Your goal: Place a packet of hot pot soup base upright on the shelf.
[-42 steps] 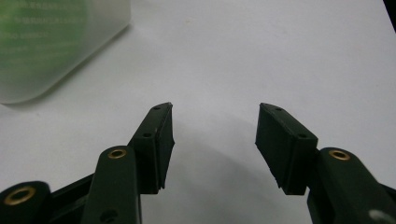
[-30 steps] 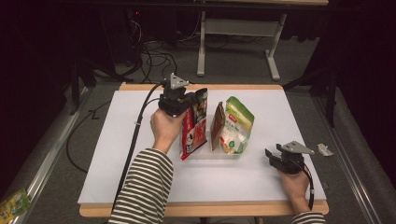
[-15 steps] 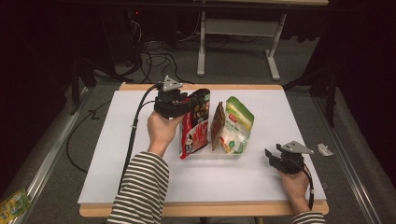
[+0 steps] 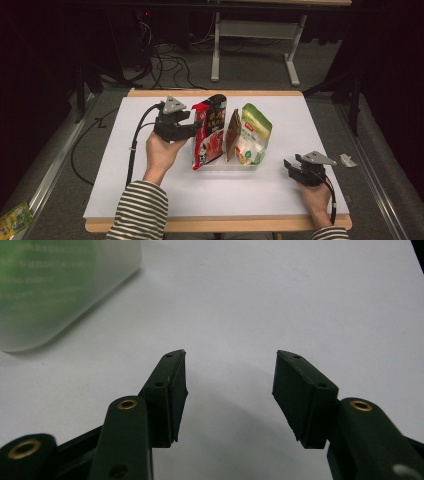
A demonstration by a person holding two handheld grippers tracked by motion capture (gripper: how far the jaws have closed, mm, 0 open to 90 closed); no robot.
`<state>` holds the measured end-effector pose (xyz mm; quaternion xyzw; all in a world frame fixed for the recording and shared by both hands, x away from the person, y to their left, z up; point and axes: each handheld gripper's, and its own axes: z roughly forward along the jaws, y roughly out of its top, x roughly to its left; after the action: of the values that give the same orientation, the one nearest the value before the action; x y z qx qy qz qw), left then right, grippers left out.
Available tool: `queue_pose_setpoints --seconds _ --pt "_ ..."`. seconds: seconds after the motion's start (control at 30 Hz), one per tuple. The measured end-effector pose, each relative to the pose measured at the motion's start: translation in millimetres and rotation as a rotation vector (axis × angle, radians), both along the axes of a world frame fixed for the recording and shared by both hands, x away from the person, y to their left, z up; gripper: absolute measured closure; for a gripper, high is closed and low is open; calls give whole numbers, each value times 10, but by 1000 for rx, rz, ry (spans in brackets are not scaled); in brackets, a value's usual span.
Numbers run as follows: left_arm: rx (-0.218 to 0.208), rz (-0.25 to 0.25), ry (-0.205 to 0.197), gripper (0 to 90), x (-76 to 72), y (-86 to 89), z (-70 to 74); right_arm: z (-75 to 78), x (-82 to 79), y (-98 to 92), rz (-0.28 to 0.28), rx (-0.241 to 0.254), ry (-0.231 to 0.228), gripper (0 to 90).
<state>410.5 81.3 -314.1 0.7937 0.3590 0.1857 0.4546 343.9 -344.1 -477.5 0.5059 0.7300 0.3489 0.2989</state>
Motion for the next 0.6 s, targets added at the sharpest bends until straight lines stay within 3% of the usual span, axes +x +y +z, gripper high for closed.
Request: queue_pose_setpoints --seconds 0.13,0.23,0.6 --pt "22 -14 16 475 -97 52 -76 2 0 -11 4 -2 -2 483" --pt "42 -27 32 540 -176 91 -162 4 -6 -13 0 5 -9 483" --pt "122 -45 149 650 -321 111 -639 5 -9 -31 -2 18 -18 483"
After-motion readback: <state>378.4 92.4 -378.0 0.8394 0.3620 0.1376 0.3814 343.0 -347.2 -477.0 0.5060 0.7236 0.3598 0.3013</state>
